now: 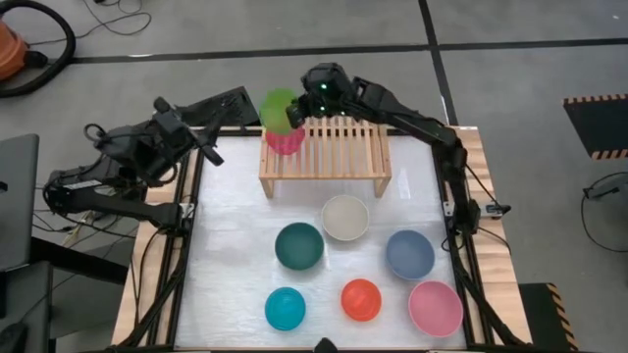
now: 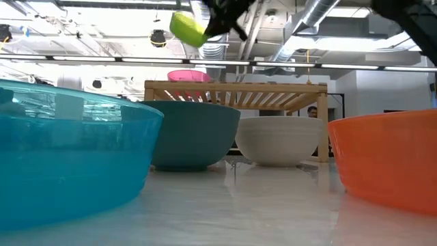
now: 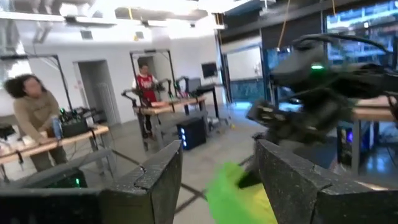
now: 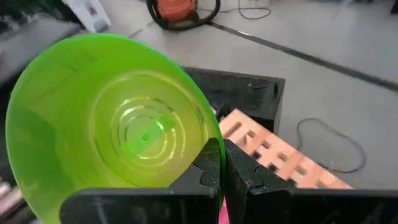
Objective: Place and stack bowls onto a shelf
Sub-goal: Stack the transparent green bowl on top of the transparent pink bowl on the shelf
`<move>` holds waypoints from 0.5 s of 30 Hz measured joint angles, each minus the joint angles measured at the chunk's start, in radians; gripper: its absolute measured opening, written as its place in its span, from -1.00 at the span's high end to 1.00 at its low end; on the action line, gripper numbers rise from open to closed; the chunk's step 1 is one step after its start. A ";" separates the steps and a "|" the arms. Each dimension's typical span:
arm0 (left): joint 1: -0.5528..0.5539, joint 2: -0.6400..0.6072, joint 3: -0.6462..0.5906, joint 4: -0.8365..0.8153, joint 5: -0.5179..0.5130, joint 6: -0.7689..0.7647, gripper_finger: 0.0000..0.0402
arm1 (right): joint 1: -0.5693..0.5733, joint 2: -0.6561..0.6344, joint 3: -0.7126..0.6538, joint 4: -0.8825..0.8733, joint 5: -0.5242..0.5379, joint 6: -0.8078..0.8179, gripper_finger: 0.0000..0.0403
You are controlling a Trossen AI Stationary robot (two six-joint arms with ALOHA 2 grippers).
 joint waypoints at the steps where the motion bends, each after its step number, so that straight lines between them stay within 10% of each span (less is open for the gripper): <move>1: 0.000 -0.001 0.000 -0.016 0.001 -0.008 0.04 | -0.011 0.005 0.000 -0.032 -0.022 0.014 0.89; 15: 0.000 0.003 0.000 -0.061 0.000 -0.027 0.04 | -0.034 0.084 -0.001 -0.113 -0.137 0.044 0.89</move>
